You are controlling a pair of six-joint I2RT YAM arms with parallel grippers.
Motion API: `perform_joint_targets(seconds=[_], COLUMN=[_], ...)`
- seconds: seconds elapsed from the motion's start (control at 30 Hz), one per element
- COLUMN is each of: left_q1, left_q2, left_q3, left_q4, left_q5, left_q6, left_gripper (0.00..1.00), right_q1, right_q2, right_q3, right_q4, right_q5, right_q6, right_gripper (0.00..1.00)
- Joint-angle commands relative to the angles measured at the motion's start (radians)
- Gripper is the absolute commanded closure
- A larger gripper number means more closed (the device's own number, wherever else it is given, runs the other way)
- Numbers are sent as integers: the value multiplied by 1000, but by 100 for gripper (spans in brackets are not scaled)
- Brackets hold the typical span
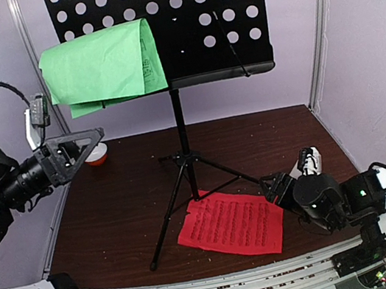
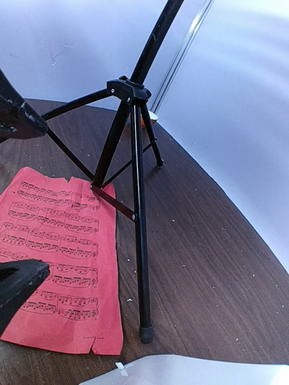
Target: Pack up the instrument practice props
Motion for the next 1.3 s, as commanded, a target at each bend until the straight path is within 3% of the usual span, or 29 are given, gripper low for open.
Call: perform_joint_targets(seconds=[0.0,0.23,0.7,0.93,1.13,1.27], left_q1=[8,10,58,120,125,125], left_q2=[-14,-2,65,89,127,136], left_q3=[59,106,110,82,140,159], left_q4=[53,46,98,288,299,303], left_q5=[-110,-216,-199,-115,-94,-96], left_q6=[-7,-24,-95,-161,-161,-166], left_gripper=[3,6,15,34,56,66], right_q1=[-2,-3,-1,11,38,85], right_q2=[-10,5,51,61,67,102], right_q3=[-14,-9,20,44,73,141], right_q4=[20,98,178,208,281,342], right_q5=[26,-21,-82,-101,-125,-142], right_q6=[-78,-159,-216,-275,-364,-462], right_gripper=[28,24,22,22,22,22])
